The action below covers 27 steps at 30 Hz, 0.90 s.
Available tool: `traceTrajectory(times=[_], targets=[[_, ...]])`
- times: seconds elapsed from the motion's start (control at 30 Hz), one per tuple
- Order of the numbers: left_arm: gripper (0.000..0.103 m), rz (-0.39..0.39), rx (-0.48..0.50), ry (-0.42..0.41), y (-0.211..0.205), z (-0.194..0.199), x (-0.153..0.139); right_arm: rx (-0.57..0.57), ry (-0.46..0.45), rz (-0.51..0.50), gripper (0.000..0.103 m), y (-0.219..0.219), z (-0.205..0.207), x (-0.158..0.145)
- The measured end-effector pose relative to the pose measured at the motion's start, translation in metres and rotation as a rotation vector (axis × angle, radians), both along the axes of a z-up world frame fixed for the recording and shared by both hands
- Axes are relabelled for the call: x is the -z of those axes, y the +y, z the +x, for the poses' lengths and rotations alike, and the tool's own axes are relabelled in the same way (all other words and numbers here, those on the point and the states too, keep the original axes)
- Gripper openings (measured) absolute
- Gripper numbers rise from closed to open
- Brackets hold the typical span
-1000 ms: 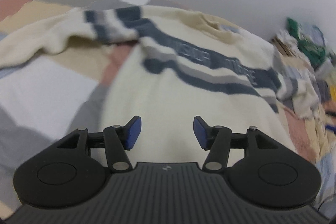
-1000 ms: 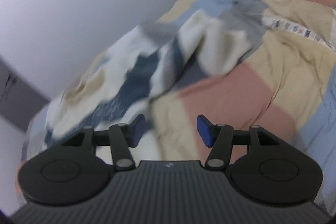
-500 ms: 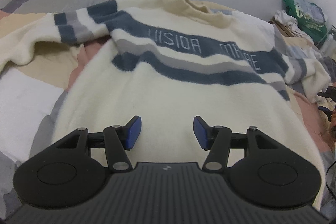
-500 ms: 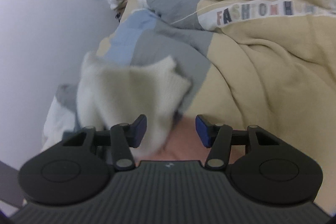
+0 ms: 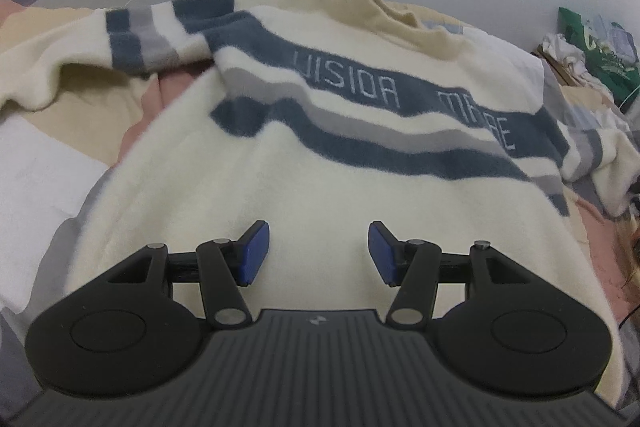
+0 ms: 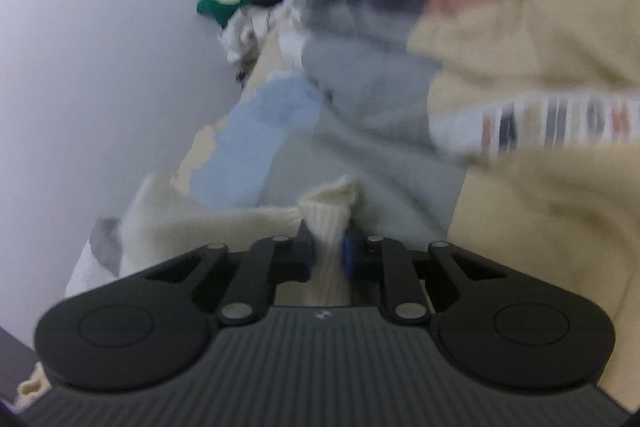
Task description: Fold large clothes
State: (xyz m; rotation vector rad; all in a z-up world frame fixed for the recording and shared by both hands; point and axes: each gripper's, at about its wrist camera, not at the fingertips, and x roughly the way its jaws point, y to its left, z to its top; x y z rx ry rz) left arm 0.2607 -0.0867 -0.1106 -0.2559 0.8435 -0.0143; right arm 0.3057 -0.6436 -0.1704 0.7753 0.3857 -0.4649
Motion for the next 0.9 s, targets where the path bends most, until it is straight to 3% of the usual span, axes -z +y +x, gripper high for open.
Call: traceTrajectory(times=[0.1,0.23,0.37,0.43,0.57,0.7,0.9], targets=[[0.061,-0.013,0.006,0.005,0.000,-0.001,0.002,0.092,-0.006,-0.056,0.016,-0.016,-0.009,-0.015],[0.061,0.059,0.037,0.001,-0.010,-0.005,0.004,0.195,0.024,-0.143,0.016,-0.044,-0.020,-0.031],[0.061,0.104,0.047,0.051,-0.016,0.000,0.015,0.276,0.040,-0.176,0.015,-0.069,-0.035,-0.044],[0.062,0.079,0.034,0.094,-0.011,0.006,0.020,0.293,0.041,-0.177,0.015,-0.079,-0.042,-0.050],[0.062,-0.002,-0.008,0.116,0.005,0.010,0.018,0.268,0.032,-0.200,0.015,-0.072,-0.046,-0.072],[0.061,-0.083,-0.053,0.107,0.020,0.005,0.015,0.173,-0.011,-0.291,0.015,-0.039,-0.043,-0.121],[0.061,-0.080,-0.069,0.083,0.037,-0.011,0.007,-0.031,-0.133,-0.425,0.015,0.045,-0.048,-0.206]])
